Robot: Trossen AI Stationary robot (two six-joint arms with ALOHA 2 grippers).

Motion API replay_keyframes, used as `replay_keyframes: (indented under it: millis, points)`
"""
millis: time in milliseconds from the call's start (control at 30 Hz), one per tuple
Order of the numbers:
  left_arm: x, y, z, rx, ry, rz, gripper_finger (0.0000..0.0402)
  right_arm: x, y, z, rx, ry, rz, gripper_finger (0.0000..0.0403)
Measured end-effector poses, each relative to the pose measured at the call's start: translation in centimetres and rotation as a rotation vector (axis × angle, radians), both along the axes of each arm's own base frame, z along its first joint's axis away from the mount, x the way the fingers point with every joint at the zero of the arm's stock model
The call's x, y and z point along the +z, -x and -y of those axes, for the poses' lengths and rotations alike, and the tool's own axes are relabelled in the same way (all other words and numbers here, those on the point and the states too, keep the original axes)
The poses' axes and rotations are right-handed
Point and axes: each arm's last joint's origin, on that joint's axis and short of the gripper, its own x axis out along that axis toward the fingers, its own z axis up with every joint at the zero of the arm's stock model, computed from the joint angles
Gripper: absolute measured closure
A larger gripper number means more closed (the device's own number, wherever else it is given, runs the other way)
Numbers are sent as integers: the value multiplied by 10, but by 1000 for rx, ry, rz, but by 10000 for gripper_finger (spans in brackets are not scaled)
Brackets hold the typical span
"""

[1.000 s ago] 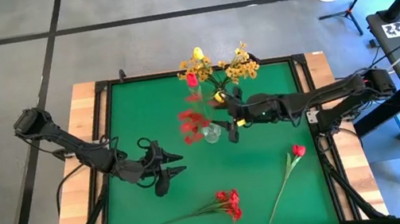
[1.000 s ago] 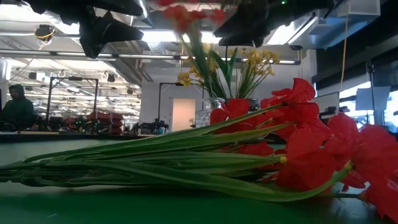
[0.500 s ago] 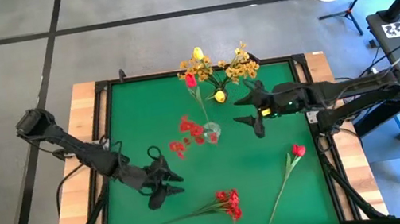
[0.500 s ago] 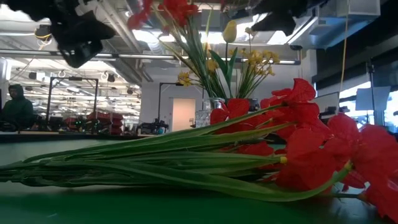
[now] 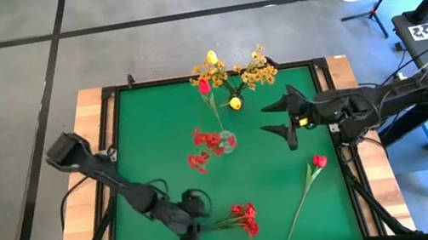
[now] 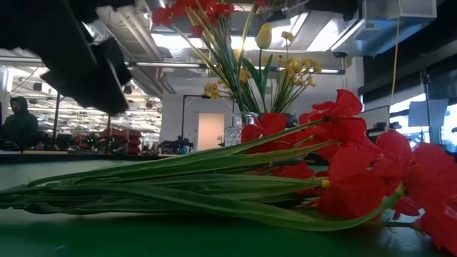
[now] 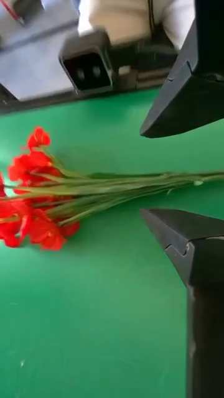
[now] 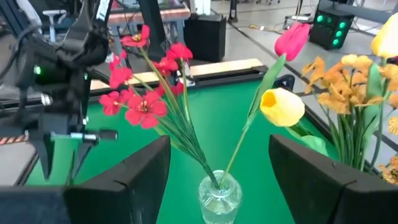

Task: Sort flowers into vase by color
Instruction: Put the red flowers into the transparent vase

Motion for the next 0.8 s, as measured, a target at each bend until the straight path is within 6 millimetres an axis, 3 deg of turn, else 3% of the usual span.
replay_keyframes:
  millis: [300,567,800]
  points:
    - [-6,-32,25,-4,-44,-56,211,2,5,-8,35,-8,11,133]
    - [-35,-33,25,55,-119,-215,211,2,8,-20,70,2,12,133]
    - [-39,-35,25,76,-123,-214,214,2,9,-22,64,12,12,133]
